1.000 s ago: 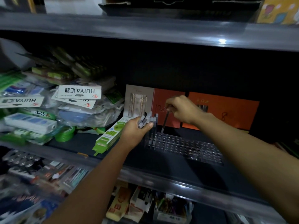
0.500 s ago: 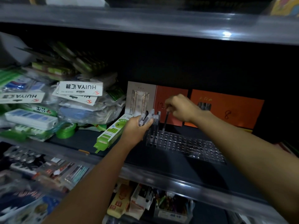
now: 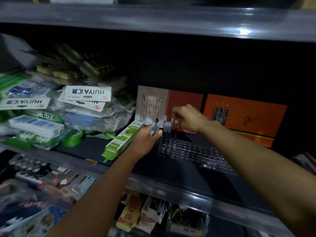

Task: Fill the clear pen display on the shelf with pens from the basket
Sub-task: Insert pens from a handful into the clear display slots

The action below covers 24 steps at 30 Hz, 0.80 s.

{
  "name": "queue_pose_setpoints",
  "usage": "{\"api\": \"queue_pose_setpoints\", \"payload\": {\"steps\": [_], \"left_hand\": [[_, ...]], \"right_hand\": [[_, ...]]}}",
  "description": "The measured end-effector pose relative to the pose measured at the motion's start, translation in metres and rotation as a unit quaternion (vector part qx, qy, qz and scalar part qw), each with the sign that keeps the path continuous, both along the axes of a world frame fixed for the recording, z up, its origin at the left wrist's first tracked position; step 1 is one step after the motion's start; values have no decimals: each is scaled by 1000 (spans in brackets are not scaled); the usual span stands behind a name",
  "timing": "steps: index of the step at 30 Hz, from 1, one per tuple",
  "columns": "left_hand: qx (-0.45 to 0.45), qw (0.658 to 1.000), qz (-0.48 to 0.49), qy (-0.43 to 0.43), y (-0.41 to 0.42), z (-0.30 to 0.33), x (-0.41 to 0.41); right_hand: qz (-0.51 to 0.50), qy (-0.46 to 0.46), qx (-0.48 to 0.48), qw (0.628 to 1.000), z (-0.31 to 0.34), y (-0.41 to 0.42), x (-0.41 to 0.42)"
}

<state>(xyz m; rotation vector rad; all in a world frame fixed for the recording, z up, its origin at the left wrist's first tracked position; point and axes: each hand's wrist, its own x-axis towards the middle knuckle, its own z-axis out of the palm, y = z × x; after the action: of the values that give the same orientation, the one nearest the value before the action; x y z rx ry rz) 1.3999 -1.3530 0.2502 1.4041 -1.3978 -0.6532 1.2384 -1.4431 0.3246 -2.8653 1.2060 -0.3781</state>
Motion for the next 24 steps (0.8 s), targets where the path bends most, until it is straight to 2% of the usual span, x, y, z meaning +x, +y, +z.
{"api": "queue_pose_setpoints", "payload": {"steps": [4,7,10,14,21,24], "left_hand": [[2,1000,-11,13,0,0,1],[-1,1000,-8,3,2,3,1],[-13,1000,-12,9,2,7,-3],[-45,999,-15,14,6,10,-12],[-42,999,4,21,20,23,-28],[-36,999,0,20,25,27,-30]], "right_hand": [[17,-5,-23,1000,4,1,-2],[39,-55,-65,996,13,7,-3],[93,-103,-19,990,27,23,2],[126,-93,40,987,40,48,6],[118,-112,53,985,44,65,8],[121,-115,30,985,47,68,4]]}}
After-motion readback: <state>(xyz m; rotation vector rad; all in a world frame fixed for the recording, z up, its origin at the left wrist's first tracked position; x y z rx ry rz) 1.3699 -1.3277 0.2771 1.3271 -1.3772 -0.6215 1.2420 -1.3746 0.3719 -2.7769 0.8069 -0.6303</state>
